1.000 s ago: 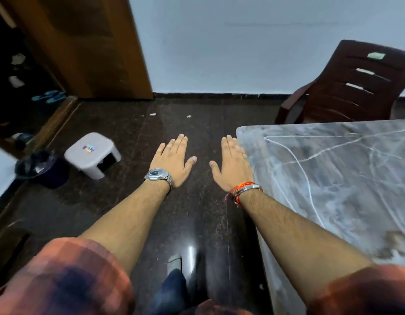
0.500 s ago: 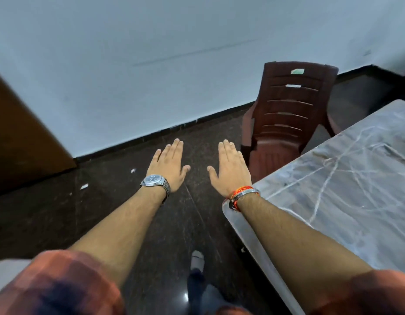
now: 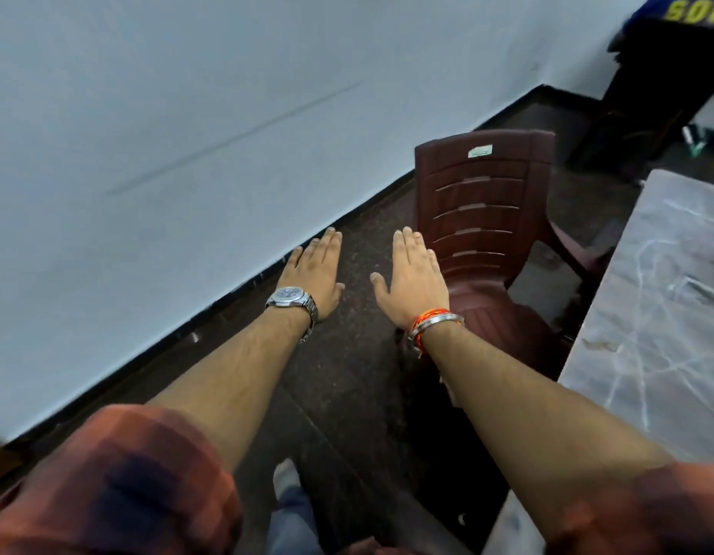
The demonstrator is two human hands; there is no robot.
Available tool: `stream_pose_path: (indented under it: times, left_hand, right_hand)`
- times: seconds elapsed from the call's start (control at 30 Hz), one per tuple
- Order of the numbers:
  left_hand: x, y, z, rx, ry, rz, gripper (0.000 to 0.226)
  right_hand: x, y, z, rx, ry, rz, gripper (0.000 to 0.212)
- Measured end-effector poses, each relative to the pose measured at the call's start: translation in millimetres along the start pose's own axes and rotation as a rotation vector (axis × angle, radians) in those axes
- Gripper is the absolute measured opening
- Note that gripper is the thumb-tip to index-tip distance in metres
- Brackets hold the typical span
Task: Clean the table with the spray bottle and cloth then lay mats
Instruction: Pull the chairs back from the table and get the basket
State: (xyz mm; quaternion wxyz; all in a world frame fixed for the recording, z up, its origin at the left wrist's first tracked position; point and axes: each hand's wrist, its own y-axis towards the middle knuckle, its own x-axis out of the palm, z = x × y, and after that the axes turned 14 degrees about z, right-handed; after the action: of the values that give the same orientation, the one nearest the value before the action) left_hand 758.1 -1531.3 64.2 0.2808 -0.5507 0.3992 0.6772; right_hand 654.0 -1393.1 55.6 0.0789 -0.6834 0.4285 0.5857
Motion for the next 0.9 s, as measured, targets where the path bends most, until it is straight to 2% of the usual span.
stream_pose_path:
  times: [0.23,0.4,0.6,0.8,0.9]
  left_hand:
    - [35.5,169.5,-44.4,0.213,-0.07,-0.038,0.091]
    - [59.0,272.0,-47.6,0.382,-0.102,-0.06,0.093]
    - [98.4,400.7,-16.6,0.611,-0.097,-0.072,0.102]
    - [127.4,531.2,31.1,0.849,-0.04,-0.065,0.102]
    - [134.8,591.5,62.9,1.022,0.005,-0.036,0.098]
  right_hand:
    - [61.8,123.1,2.0,0.24,-0.09,0.049,0.076]
    - [84.2,193.1,5.1,0.423,-0.123,0.109,0.076]
    - [113.4,289.1,54.4,0.621,-0.173,0.226,0.077]
    - [147.1,377.9,115.9,0.864,-0.147,0.29,0.079]
    - [157.0,414.8,144.7,0.936,-0.153,0.311,0.079]
